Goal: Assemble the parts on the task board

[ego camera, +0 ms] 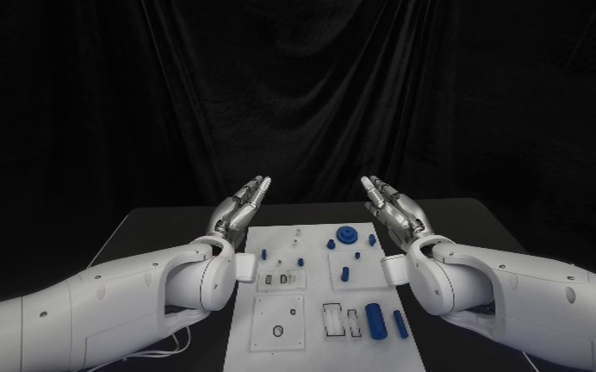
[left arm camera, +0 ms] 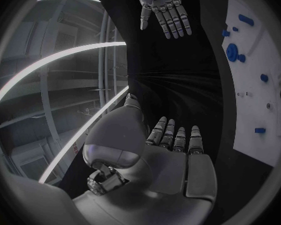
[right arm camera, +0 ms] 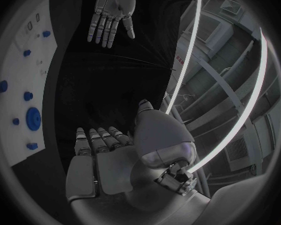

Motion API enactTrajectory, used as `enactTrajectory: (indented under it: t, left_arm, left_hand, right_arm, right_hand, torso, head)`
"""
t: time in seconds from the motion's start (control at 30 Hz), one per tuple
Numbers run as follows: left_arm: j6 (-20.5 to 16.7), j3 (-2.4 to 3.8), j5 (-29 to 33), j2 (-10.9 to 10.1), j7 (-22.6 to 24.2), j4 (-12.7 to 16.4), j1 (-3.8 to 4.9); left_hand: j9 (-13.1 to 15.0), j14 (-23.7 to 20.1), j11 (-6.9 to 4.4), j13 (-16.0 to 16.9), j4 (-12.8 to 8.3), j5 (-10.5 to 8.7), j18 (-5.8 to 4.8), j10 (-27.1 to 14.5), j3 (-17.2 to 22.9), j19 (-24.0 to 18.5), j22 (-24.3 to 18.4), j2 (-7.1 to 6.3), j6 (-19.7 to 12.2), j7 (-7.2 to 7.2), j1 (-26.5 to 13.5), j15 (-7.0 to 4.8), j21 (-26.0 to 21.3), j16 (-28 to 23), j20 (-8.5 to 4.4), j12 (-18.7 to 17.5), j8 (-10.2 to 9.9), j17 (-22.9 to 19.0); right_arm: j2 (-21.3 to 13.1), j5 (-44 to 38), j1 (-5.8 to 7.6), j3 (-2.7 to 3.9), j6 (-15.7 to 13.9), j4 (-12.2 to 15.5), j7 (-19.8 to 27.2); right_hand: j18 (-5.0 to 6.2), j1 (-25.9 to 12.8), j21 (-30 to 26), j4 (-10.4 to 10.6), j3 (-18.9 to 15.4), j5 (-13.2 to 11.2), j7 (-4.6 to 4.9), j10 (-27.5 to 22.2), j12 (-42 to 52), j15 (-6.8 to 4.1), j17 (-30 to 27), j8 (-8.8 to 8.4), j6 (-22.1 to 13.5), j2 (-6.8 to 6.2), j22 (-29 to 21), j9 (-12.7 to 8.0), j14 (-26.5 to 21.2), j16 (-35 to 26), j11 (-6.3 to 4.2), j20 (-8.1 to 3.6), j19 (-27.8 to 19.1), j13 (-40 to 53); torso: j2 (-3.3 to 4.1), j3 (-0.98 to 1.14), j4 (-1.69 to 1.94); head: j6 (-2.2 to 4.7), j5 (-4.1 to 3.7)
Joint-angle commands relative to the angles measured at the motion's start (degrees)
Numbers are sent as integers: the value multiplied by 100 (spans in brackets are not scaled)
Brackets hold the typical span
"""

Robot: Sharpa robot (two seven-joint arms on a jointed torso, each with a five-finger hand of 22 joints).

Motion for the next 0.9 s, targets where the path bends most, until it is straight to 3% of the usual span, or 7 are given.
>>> enactTrajectory:
  t: [0.03, 0.3, 0.4, 0.43, 0.47, 0.67, 0.9]
  left_arm:
    - [1218, -90, 690, 38, 305, -77, 122]
    - [1869, -320, 1047, 87, 398, -204, 311]
    - [1895, -329, 1061, 89, 401, -209, 319]
    - [2332, -329, 785, 62, 441, -326, 297]
    - [2361, -329, 759, 55, 438, -331, 297]
    - [2548, -329, 438, 4, 469, -375, 296]
    - [2599, -329, 278, -114, 511, -342, 295]
  left_hand:
    - [10, 3, -29, 8, 59, 32, 89, 7, -23, -2, 10, 19, 53, -1, 165, -36, 22, 23, 37, 53, 28, 6]
    - [14, 9, 205, 20, 62, 22, 79, 37, -34, 15, 22, -6, 100, 3, 225, 36, 38, 73, 98, 172, 33, 19]
    - [22, 25, 294, 26, 63, 19, 84, 55, -40, 40, 38, 0, 175, 47, 246, 132, 60, 148, 219, 245, 45, 37]
    - [23, 27, 308, 27, 63, 19, 86, 57, -41, 44, 41, 1, 181, 43, 248, 145, 64, 157, 241, 255, 46, 39]
    - [28, 59, 399, 33, 60, 23, 92, 74, -45, 165, 110, 0, 229, 17, 284, 268, 164, 275, 466, 327, 54, 63]
    - [23, 89, 454, 36, 67, -18, 90, 90, -64, 256, 150, -8, 189, -3, 290, 396, 237, 368, 679, 373, 46, 77]
    - [9, 32, 323, 14, 66, -52, 70, 47, -67, 92, 68, -17, 58, 33, 251, 283, 114, 227, 677, 174, 28, 46]
  right_arm:
    - [0, 237, 127, -110, 1255, -40, 212]
    - [1, 365, 341, -394, 1958, -105, 295]
    - [1, 373, 353, -411, 1998, -108, 300]
    - [-127, 373, 354, -411, 2454, -166, 244]
    - [-136, 373, 354, -411, 2489, -170, 242]
    - [-176, 373, 355, -411, 2706, -213, 231]
    - [-217, 146, 356, -411, 2916, -263, 209]
  right_hand:
    - [116, 228, 38, 72, -25, 65, 610, 3, -27, 101, -9, 15, 3, 25, -105, 4, -4, -25, 73, 109, 3, -8]
    - [114, 251, 59, 73, -39, 52, 652, 3, -27, 218, -9, 126, 24, 17, -97, 34, -4, -25, 125, 229, 18, -8]
    - [120, 262, 71, 71, -48, 60, 671, 3, -27, 247, -9, 225, 46, 15, -91, 59, -4, -25, 149, 261, 26, -8]
    - [121, 267, 74, 71, -51, 61, 671, 3, -27, 251, -9, 239, 50, 12, -90, 62, -4, -25, 154, 268, 29, -8]
    - [123, 277, 75, 69, -57, 61, 673, 3, -27, 258, -9, 264, 56, 3, -90, 67, -4, -25, 161, 277, 29, -8]
    - [123, 303, 79, 67, -71, 60, 667, 3, -27, 278, -9, 299, 66, -22, -89, 73, -4, -25, 162, 296, 32, -8]
    - [137, 374, 84, 65, -79, 60, 594, 3, -27, 289, -9, 333, 76, -48, -87, 77, -4, -25, 109, 327, 35, -8]
  torso:
    - [0, 0, 0]
    - [0, 0, 0]
    - [0, 0, 0]
    - [1, 2, 11]
    - [3, 2, 8]
    - [12, 5, -6]
    - [3, -10, 1]
  head:
    - [-1, 0]
    - [-1, 0]
    - [-1, 0]
    - [-190, -45]
    - [-199, -51]
    - [-219, -22]
    - [-160, -10]
